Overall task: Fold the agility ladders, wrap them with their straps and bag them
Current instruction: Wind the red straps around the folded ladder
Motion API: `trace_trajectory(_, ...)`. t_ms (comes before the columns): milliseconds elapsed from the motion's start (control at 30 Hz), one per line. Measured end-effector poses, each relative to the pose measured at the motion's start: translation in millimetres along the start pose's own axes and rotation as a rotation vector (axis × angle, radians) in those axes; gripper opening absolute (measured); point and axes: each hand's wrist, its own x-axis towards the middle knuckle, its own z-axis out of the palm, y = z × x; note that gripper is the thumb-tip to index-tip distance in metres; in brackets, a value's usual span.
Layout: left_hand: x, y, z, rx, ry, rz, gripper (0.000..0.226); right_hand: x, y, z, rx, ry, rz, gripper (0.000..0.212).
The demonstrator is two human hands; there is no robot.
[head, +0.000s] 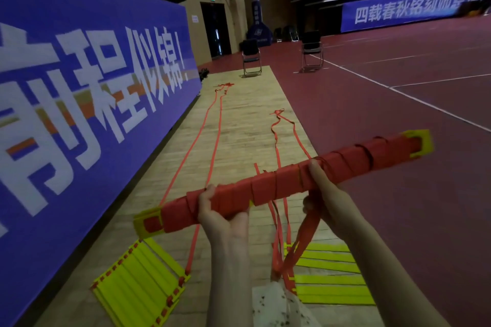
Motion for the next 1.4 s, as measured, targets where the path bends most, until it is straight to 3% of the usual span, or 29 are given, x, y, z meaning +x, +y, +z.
trace_trajectory(67,-4,-4,-4,0.009,-0.117,0.116,0.013,-3,1,4,-0.095,0.033,0.160,0.066)
trace_trajectory(100,-4,-3,-10,0.026,-0.269,0.176,0.013,-5,2,6,-0.082,0.015,0.242,0.066)
trace_trajectory(200,4,6,-17,0.311,-0.893,0.219,0.046,-3,13,12,0.244,0.003,0.381,0.048)
trace_trajectory(233,5,7,-17,0.383,-0.981,0.205,0.055,-2,14,14,0.378,0.019,0.357,0.041)
trace_trajectory(300,-1,7,-12,0.367,-0.833,0.140,0.085,5,17,18,0.546,0.018,0.215,0.034)
trace_trajectory(367,-17,2,1,0.281,-0.445,0.046,0.098,7,18,19,0.522,-0.073,0.018,0.045)
trace_trajectory(433,-24,-4,15,0.247,-0.173,0.001,0.062,9,14,18,0.327,-0.145,-0.149,0.061)
trace_trajectory(500,-11,-4,25,0.287,0.016,-0.032,0.011,9,7,18,0.035,-0.121,-0.241,0.057)
trace_trajectory(600,9,-8,22,0.211,0.061,-0.005,0.015,15,-1,28,-0.209,-0.013,-0.103,0.039)
trace_trajectory(733,6,-13,0,-0.072,-0.404,0.144,0.063,-2,14,45,0.072,0.025,0.205,0.056)
trace_trajectory(800,1,-13,-6,0.052,-0.614,0.167,0.069,-15,19,46,0.224,-0.022,0.328,0.054)
trace_trajectory(900,2,-11,-13,0.440,-1.075,0.250,0.061,-15,14,49,0.386,-0.095,0.425,0.043)
trace_trajectory(933,7,-8,-18,0.529,-1.132,0.276,0.061,-12,14,49,0.434,-0.089,0.415,0.037)
trace_trajectory(1000,8,-3,-22,0.610,-1.034,0.214,0.063,-8,16,49,0.553,-0.080,0.317,0.026)
trace_trajectory(1033,-3,-4,-20,0.614,-0.906,0.131,0.070,-6,17,48,0.587,-0.084,0.246,0.024)
trace_trajectory(1100,-26,-3,-14,0.477,-0.501,-0.037,0.075,1,22,45,0.578,-0.131,0.090,0.032)
trace_trajectory(1167,-44,-5,-7,0.220,-0.149,-0.040,0.041,5,28,42,0.479,-0.199,-0.049,0.050)
trace_trajectory(1233,-12,11,-21,0.112,0.098,-0.034,0.006,6,29,39,0.323,-0.244,-0.147,0.059)
trace_trajectory(1300,-5,2,-37,0.186,0.044,-0.270,0.031,0,21,38,0.031,-0.272,-0.199,0.051)
trace_trajectory(1333,4,2,-34,0.163,-0.010,-0.280,0.032,-2,14,39,-0.095,-0.257,-0.211,0.047)
trace_trajectory(1400,4,10,-26,0.203,-0.072,-0.054,0.025,-11,9,42,-0.168,-0.194,-0.135,0.046)
